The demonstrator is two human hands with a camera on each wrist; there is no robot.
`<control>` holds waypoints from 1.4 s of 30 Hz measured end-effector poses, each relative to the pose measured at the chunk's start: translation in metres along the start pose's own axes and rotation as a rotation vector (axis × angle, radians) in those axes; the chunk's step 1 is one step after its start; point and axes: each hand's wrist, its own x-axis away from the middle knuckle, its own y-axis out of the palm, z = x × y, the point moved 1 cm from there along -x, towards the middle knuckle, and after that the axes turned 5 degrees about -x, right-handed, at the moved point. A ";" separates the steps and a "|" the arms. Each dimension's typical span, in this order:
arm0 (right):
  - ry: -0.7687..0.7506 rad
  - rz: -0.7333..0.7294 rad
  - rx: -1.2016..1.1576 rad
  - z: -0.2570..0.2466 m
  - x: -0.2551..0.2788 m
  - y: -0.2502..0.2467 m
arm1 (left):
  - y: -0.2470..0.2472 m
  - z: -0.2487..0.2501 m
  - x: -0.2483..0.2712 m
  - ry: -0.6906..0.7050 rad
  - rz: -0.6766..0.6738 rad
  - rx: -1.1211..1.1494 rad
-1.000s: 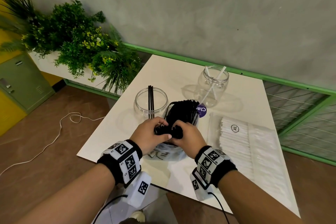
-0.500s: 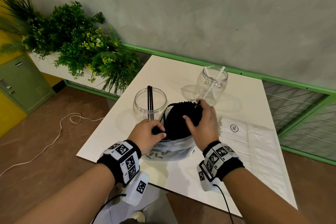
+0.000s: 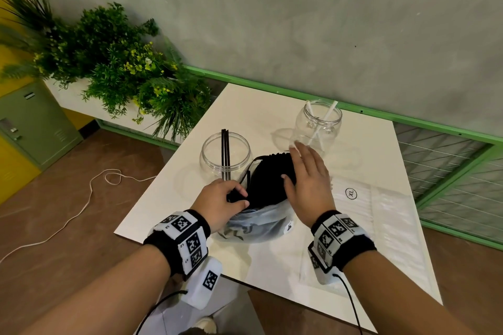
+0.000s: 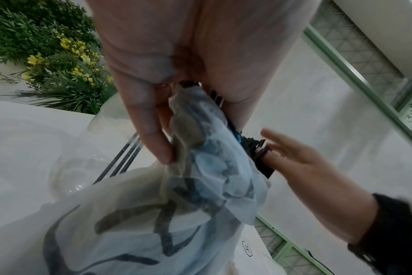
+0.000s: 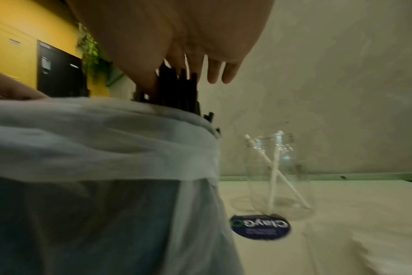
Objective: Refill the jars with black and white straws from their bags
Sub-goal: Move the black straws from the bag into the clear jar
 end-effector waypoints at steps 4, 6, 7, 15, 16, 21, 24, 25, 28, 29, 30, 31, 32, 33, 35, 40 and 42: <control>-0.405 -0.217 0.013 -0.047 -0.005 0.008 | 0.002 0.001 -0.002 0.026 0.013 -0.028; -0.452 -0.292 0.144 -0.048 -0.010 0.019 | 0.002 0.000 -0.002 0.026 0.022 -0.030; -0.436 -0.280 0.189 -0.043 -0.016 0.020 | 0.001 -0.001 -0.002 0.018 0.025 -0.027; -0.237 -0.177 0.096 -0.009 -0.029 0.006 | 0.001 -0.010 -0.001 0.003 0.032 0.019; -0.238 -0.134 0.070 -0.015 -0.028 0.002 | 0.001 -0.009 -0.002 0.004 0.031 0.026; -0.289 -0.114 -0.358 -0.056 0.009 -0.008 | 0.002 -0.010 -0.005 0.000 0.012 0.087; -0.117 -0.303 -0.393 -0.050 0.032 0.007 | 0.003 -0.013 -0.006 -0.026 -0.009 0.204; -0.061 -0.334 -0.375 -0.045 0.035 0.011 | 0.003 -0.014 -0.005 -0.033 -0.019 0.242; 0.066 -0.405 -0.341 -0.038 0.030 0.013 | 0.003 -0.018 -0.003 -0.059 -0.044 0.344; 0.098 -0.418 -0.343 -0.037 0.027 0.013 | 0.003 -0.019 -0.002 -0.069 -0.051 0.364; 0.127 -0.430 -0.350 -0.037 0.025 0.013 | 0.002 -0.020 -0.002 -0.075 -0.058 0.382; 0.147 -0.442 -0.355 -0.037 0.024 0.013 | 0.002 -0.020 -0.002 -0.075 -0.068 0.400; 0.158 -0.457 -0.350 -0.038 0.023 0.013 | 0.002 -0.019 -0.002 -0.072 -0.080 0.415; 0.163 -0.476 -0.336 -0.040 0.021 0.014 | 0.002 -0.018 -0.001 -0.067 -0.091 0.417; 0.181 -0.512 -0.310 -0.044 0.019 0.017 | 0.002 -0.015 -0.001 -0.061 -0.100 0.389; 0.251 -0.569 -0.314 -0.049 0.014 0.020 | 0.000 -0.012 0.001 -0.065 -0.106 0.408; 0.284 -0.591 -0.344 -0.049 0.012 0.019 | 0.001 -0.012 0.001 -0.062 -0.121 0.414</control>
